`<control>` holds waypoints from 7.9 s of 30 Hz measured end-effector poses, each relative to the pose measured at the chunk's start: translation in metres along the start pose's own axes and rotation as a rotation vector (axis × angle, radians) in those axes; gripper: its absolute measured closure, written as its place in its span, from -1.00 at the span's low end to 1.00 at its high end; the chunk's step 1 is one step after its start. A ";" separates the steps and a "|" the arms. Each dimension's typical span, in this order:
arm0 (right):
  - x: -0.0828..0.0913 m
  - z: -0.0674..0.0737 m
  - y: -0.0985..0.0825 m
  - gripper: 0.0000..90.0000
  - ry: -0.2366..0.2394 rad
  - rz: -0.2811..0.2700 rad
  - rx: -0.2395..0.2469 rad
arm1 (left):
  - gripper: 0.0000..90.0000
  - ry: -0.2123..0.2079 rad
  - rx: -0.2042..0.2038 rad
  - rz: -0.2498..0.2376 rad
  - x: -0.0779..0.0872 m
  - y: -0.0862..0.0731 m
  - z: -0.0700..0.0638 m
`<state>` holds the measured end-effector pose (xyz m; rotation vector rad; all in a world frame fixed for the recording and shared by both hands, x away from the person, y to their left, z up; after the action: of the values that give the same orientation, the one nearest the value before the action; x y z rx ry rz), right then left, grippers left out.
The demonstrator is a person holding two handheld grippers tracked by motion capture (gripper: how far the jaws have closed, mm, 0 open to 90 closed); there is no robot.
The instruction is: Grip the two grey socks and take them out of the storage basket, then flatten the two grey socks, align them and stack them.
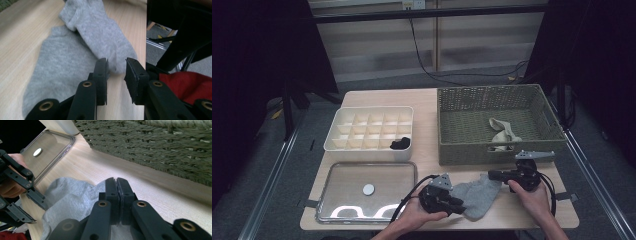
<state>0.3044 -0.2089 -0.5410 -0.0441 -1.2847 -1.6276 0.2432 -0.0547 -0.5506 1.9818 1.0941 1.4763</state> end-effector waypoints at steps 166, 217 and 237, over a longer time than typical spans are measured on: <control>-0.006 0.021 -0.047 0.52 -0.086 0.122 0.003 | 0.64 0.038 -0.017 0.098 0.020 -0.024 0.022; -0.008 0.032 -0.024 0.93 0.011 0.058 0.019 | 0.79 0.051 -0.015 0.027 -0.005 0.015 0.031; -0.005 0.055 -0.005 0.93 0.086 -0.011 0.028 | 0.85 0.070 0.010 0.047 -0.018 0.011 0.041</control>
<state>0.2745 -0.1649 -0.5238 0.0500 -1.2431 -1.6040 0.2830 -0.0712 -0.5676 1.9893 1.0928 1.5781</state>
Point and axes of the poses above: each handheld gripper's, and its own axes: x roughly backward along the jaws, y roughly out of its top, z roughly to its left, the point moved 10 cm from there along -x, roughly forward along the jaws, and after that the axes turned 1 degree about -y, right-handed, at the moved point
